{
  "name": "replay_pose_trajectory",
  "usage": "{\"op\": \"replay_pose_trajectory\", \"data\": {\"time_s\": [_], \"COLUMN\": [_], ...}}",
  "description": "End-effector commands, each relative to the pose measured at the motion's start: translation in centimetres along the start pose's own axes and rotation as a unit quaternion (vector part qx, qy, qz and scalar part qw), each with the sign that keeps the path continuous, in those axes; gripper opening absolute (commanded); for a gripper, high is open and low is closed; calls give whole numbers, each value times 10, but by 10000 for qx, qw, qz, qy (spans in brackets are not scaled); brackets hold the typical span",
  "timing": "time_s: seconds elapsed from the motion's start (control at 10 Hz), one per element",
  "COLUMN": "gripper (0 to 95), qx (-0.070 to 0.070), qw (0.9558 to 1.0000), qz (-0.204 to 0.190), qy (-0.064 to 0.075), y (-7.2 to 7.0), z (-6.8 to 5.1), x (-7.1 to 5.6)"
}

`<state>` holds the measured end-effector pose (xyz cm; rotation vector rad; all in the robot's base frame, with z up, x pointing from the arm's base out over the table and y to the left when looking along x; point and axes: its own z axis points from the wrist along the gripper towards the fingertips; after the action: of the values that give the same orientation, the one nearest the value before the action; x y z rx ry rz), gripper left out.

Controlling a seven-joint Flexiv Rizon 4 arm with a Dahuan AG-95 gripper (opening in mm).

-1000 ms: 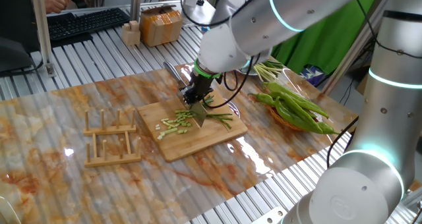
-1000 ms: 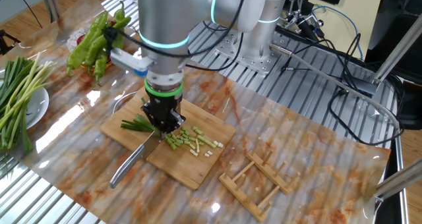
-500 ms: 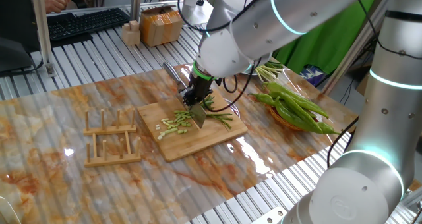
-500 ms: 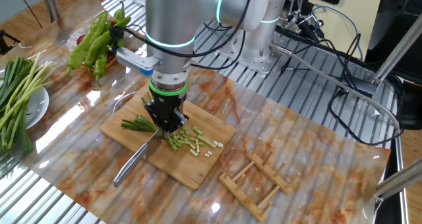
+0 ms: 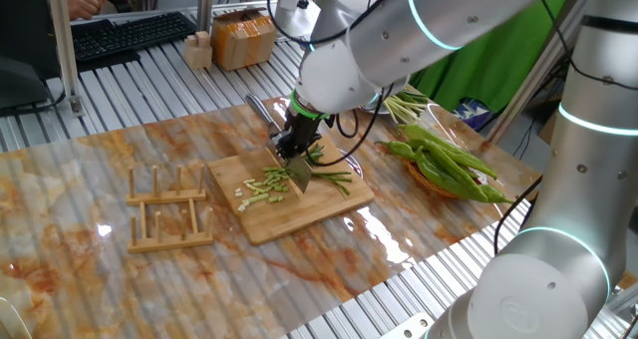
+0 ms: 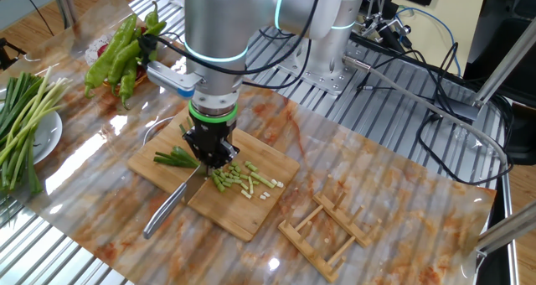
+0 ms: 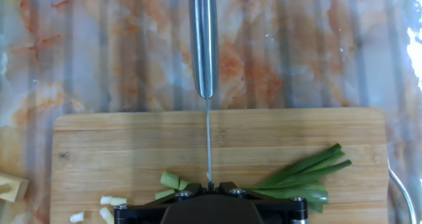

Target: Chop the green garlic

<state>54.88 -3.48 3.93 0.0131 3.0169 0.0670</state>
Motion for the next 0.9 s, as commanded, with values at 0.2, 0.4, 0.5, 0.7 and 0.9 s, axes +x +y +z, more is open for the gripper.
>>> {"op": "replay_pose_trajectory", "data": {"time_s": [0.2, 0.4, 0.5, 0.7, 0.9], "gripper": [0, 0, 0, 0, 0], "qx": [73, 114, 118, 131, 126], "qw": [10000, 9999, 9999, 9999, 9998], "qz": [3, -12, -25, -70, -107], "qy": [15, 66, 80, 78, 66], "y": [-2, -4, -6, -10, -16], "z": [-8, -17, -20, -23, -22], "x": [-1, -2, -2, -3, -2]}}
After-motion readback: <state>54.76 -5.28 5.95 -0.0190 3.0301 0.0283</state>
